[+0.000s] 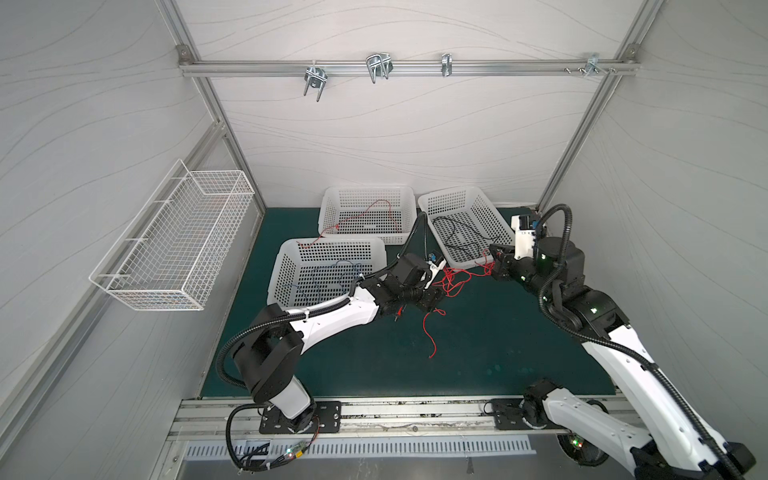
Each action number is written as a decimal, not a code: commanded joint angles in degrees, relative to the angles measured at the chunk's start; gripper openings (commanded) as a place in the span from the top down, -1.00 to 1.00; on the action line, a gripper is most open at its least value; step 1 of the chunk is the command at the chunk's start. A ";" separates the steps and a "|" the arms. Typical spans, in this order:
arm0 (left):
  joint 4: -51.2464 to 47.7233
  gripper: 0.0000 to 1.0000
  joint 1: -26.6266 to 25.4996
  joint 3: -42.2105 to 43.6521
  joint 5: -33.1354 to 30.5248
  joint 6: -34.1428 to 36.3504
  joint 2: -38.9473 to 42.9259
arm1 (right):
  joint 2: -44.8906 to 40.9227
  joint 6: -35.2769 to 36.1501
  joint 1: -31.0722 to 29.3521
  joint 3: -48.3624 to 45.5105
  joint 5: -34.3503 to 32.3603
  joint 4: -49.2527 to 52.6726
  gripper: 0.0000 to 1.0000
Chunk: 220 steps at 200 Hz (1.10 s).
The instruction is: Untangle the cables
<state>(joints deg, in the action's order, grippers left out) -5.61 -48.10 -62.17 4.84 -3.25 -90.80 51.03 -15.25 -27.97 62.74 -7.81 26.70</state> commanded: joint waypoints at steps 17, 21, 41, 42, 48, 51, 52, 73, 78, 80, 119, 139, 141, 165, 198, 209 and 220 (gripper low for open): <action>1.51 0.53 0.02 -2.12 -1.80 -0.44 0.98 | -1.54 -0.82 0.81 0.81 0.98 0.54 1.00; 1.31 0.65 0.02 -2.20 -1.85 -0.49 1.06 | -1.54 -0.84 0.91 0.80 0.99 0.41 1.00; 0.39 1.00 0.01 -2.62 -2.57 -0.73 1.55 | -1.19 -1.31 0.98 0.27 1.14 0.29 1.00; 0.36 1.00 0.01 -2.61 -2.61 -0.72 1.57 | -1.19 -1.30 1.03 0.19 1.14 0.24 1.00; 0.18 1.00 0.01 -2.75 -2.63 -0.63 1.76 | -1.11 -1.46 0.99 0.08 1.15 0.16 1.00; 0.16 1.00 0.02 -2.77 -2.64 -0.57 1.84 | -1.03 -1.59 0.98 -0.04 1.20 0.14 1.00; 0.11 1.00 0.02 -2.77 -2.60 -0.55 1.89 | -1.06 -1.61 0.98 -0.06 1.20 0.08 1.00; -0.19 1.00 0.02 -2.95 -1.88 -0.63 2.94 | -0.61 -1.90 0.98 -1.05 0.97 -0.35 1.00; -0.35 1.00 0.02 -3.12 -1.88 -0.62 3.29 | -0.47 -1.98 0.98 -1.27 0.84 -0.37 1.00; -0.43 1.00 0.02 -3.17 -1.90 -0.69 3.43 | -0.44 -1.98 0.98 -1.41 0.68 -0.41 1.00; -2.68 1.00 0.02 -5.09 -4.88 -0.49 7.40 | 2.31 -3.05 0.98 -5.96 -1.47 -0.96 1.00; -5.55 1.00 0.04 -7.36 -9.45 -0.12 8.77 | 4.29 -4.88 0.98 -9.56 -1.57 -2.26 1.00; -5.95 1.00 0.03 -7.66 -9.84 -0.04 8.86 | 4.51 -5.15 0.98 -10.05 -1.58 -2.46 1.00; -9.49 1.00 0.11 -10.81 -12.80 1.03 9.93 | 6.83 -7.55 1.86 -14.27 -3.81 -3.20 1.00; -12.54 1.00 0.11 -12.77 -18.94 2.78 12.10 | 8.23 -10.74 6.63 -18.41 -3.45 -2.18 1.00; -13.39 1.00 0.27 -12.94 -21.12 3.08 13.02 | 7.76 -11.12 8.11 -19.58 -3.31 -2.15 1.00; -14.36 1.00 0.87 -12.89 -22.27 2.83 14.06 | 7.47 -11.19 9.40 -20.29 -3.10 -1.79 1.00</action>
<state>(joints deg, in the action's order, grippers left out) -19.14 -48.14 -71.66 -10.66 -1.43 -80.34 59.20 -24.69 -21.17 44.07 -9.15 23.79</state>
